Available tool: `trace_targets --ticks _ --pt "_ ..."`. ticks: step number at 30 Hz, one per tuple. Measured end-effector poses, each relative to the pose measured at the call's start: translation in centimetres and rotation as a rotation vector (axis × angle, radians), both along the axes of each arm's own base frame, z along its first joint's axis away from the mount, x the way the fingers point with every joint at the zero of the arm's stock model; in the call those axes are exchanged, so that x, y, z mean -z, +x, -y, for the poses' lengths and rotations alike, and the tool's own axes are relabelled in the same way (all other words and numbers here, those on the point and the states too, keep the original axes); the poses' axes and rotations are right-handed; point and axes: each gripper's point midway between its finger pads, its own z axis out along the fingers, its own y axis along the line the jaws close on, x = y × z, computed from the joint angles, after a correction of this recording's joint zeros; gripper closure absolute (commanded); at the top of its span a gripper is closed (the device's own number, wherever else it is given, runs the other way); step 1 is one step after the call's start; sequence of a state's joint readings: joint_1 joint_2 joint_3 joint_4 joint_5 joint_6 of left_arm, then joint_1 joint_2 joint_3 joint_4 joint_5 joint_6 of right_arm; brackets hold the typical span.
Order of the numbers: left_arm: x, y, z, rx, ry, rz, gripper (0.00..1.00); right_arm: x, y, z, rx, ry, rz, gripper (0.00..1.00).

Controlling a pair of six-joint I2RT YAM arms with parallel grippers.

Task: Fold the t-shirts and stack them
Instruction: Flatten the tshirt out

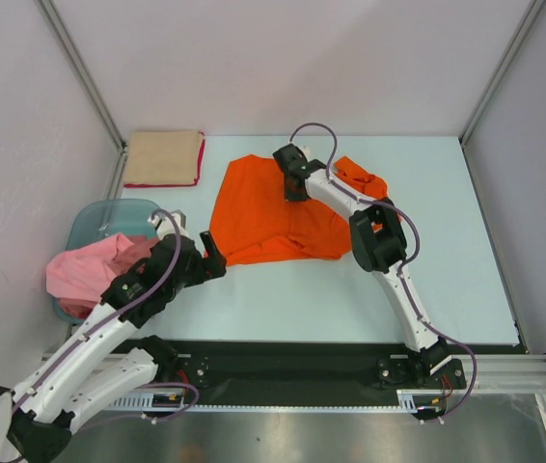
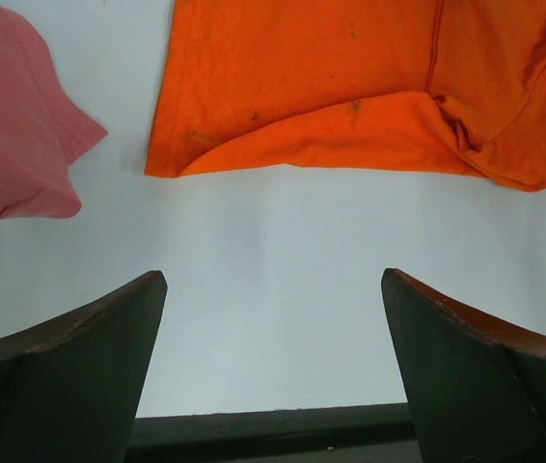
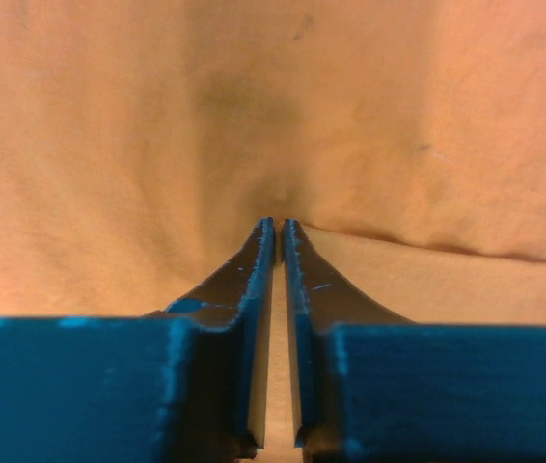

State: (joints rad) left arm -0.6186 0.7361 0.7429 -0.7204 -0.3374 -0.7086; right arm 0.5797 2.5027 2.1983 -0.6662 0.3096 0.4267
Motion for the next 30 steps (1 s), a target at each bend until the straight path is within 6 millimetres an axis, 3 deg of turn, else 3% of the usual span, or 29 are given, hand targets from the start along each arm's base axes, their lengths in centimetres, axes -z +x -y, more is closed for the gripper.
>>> trace_targets --ticks 6,9,12,17,20,24,26,30 --pt "2.0 2.3 -0.2 -0.090 -0.022 -0.117 0.02 -2.0 0.0 1.1 0.016 -0.056 0.020 1.00" --pt "4.0 3.5 -0.7 -0.153 -0.036 -0.198 0.04 -5.0 -0.7 2.2 0.027 -0.071 0.041 1.00" --pt "6.1 4.4 -1.3 -0.217 -0.042 -0.275 0.05 -10.3 -2.1 4.0 0.045 -0.058 0.091 1.00" --pt "9.4 5.3 -2.1 -0.293 -0.035 -0.391 0.02 -18.7 -7.9 9.1 0.085 -0.012 0.190 1.00" --pt "10.3 5.5 -2.3 -0.321 -0.037 -0.426 0.03 -21.6 -11.6 12.7 0.132 0.022 0.244 1.00" --pt "11.2 5.5 -2.2 -0.354 -0.046 -0.459 0.10 -22.7 -17.4 17.6 0.207 0.069 0.290 1.00" --pt "11.7 5.5 -2.2 -0.370 -0.048 -0.475 0.15 -22.3 -20.2 19.4 0.238 0.097 0.302 1.00" --pt "12.4 5.7 -2.6 -0.403 -0.051 -0.491 0.16 -20.9 -25.4 21.9 0.285 0.166 0.319 1.00"
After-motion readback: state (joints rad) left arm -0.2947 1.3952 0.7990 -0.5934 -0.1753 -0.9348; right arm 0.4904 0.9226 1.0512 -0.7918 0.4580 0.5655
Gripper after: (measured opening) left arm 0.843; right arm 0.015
